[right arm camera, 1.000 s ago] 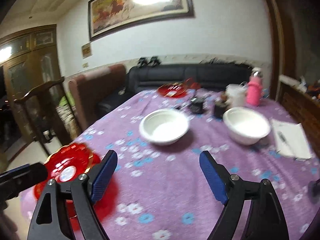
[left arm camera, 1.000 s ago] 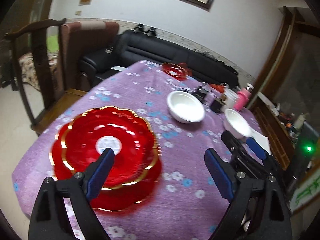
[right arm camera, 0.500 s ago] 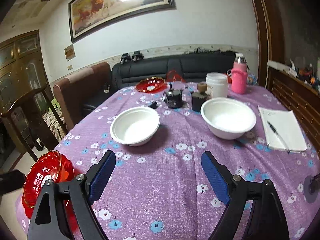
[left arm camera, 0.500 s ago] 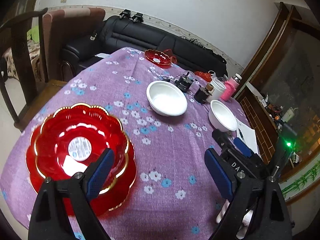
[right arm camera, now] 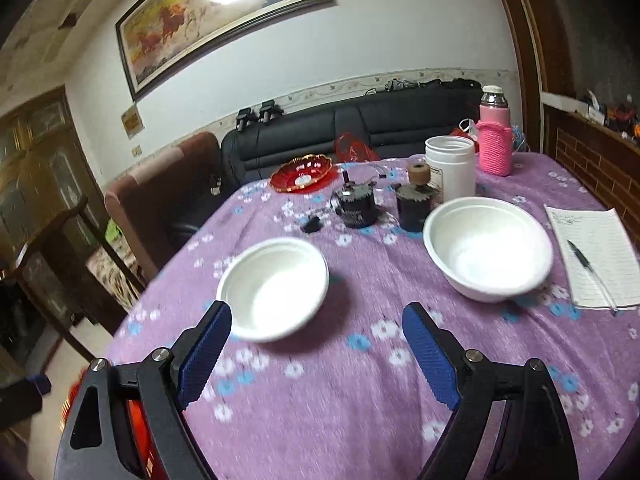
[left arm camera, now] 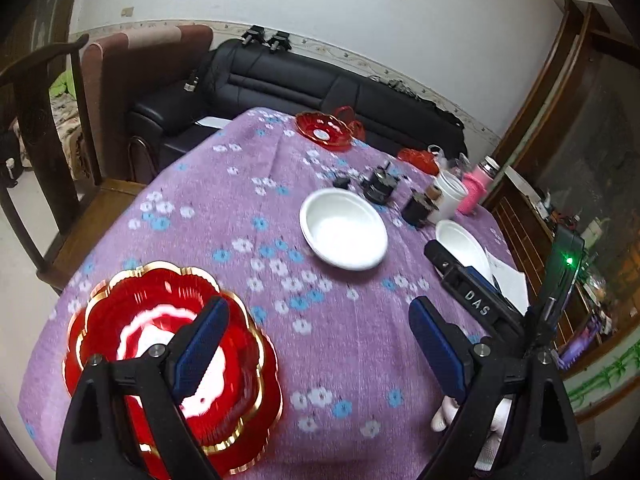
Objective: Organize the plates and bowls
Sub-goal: 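Move both grippers to the rim of the white paper bowl, then close both grippers on the white bowl rim and lift it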
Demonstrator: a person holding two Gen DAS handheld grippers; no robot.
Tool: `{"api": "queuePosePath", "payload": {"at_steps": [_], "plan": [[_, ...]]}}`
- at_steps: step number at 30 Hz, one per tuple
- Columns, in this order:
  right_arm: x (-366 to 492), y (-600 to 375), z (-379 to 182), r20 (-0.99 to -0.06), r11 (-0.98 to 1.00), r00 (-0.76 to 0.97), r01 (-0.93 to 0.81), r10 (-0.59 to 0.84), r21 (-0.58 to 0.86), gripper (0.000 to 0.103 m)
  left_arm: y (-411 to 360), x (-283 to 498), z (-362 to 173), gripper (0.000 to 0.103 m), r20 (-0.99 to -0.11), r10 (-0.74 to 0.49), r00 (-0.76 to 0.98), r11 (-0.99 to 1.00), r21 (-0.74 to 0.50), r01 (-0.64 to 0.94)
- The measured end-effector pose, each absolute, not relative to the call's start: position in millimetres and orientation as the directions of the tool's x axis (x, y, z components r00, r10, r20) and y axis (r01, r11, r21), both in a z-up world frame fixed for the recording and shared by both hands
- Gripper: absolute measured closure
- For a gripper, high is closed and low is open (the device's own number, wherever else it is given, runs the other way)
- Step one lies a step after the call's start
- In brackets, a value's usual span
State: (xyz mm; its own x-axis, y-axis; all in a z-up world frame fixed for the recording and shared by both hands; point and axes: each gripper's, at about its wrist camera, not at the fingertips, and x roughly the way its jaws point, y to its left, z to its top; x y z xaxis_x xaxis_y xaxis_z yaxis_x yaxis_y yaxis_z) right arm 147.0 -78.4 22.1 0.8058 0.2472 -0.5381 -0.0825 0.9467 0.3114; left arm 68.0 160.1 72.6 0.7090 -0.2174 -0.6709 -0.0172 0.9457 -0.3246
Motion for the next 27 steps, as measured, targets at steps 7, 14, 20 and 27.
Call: {"api": "queuePosePath", "payload": {"at_steps": [7, 14, 20, 27], "plan": [[181.1, -102.0, 2.8, -0.552, 0.885, 0.762, -0.056, 0.337, 0.463, 0.012, 158.2, 116.5, 97.4, 0.012, -0.669, -0.156, 0.727, 0.960, -0.277, -0.049], [201.7, -122.8, -32.7, -0.591, 0.819, 0.697, 0.009, 0.407, 0.574, 0.012, 147.7, 184.4, 73.1, 0.012, -0.736, -0.148, 0.660, 0.963, -0.258, -0.072], [212.4, -104.0, -49.6, -0.588, 0.809, 0.664, -0.043, 0.461, 0.586, 0.025, 140.0, 243.3, 23.6, 0.012, -0.822, -0.134, 0.554, 0.964, -0.239, -0.121], [223.3, -86.3, -72.9, -0.619, 0.826, 0.625, -0.077, 0.477, 0.559, 0.049, 131.7, 294.0, -24.9, 0.012, -0.884, -0.133, 0.449, 0.960, -0.228, -0.164]]}}
